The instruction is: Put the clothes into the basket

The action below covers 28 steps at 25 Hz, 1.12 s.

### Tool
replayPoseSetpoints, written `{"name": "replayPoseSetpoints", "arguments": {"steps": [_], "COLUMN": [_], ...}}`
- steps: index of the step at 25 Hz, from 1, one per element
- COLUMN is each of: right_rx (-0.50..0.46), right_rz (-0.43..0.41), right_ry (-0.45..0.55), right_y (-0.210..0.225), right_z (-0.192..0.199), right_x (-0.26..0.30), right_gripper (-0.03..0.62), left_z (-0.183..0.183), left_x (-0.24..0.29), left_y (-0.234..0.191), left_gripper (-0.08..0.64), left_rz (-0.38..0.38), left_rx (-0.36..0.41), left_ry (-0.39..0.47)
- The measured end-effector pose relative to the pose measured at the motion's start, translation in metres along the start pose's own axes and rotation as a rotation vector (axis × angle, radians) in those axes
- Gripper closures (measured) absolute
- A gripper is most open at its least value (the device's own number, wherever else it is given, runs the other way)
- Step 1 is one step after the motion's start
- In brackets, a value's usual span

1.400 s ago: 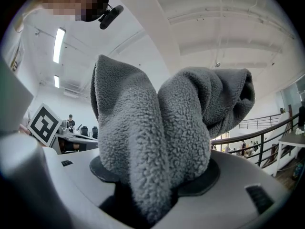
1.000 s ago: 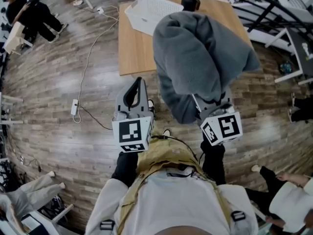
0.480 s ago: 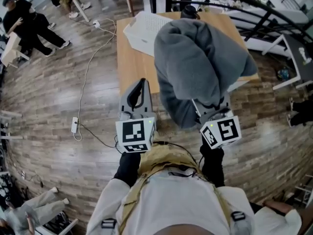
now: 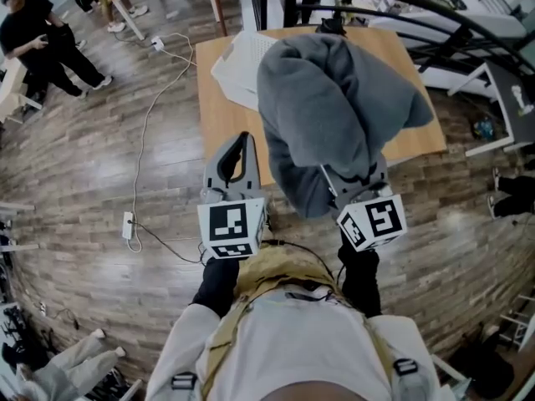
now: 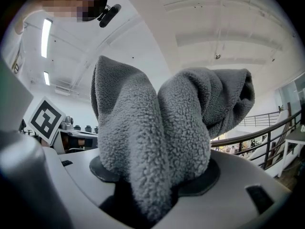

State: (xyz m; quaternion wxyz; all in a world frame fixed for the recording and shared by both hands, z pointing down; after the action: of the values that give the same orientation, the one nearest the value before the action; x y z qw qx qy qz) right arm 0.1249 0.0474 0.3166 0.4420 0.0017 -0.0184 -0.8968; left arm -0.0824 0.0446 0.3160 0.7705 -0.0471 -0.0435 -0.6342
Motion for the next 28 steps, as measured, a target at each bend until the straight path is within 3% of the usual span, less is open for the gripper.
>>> {"name": "replayPoseSetpoints", "arguments": {"steps": [16, 28], "right_rx": [0.023, 0.038], "right_rz": [0.031, -0.006], "right_ry": [-0.042, -0.097], "right_y": [0.013, 0.037], "right_z": [0.005, 0.012], "right_x": [0.094, 0.120], "right_gripper": [0.281, 0.281], "left_z": [0.006, 0.018], "left_x": [0.074, 0.106], "left_y": [-0.069, -0.076], "left_gripper": [0.561, 0.561], "left_rz": [0.033, -0.012], "left_rx": [-0.038, -0.074], "left_ry": [-0.055, -0.124]}}
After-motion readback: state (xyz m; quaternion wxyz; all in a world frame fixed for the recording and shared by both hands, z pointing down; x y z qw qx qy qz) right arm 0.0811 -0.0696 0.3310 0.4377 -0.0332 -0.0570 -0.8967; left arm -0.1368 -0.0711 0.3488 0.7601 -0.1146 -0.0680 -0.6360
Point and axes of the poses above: the fingertips, and each gripper's own axes: x forward along the fingers, y to its right, z out of its underside, the point moved 7 cm from there along -x, backward along the fingers, and after that the axes turned 7 degrees about -z, right-handed, at the moved point
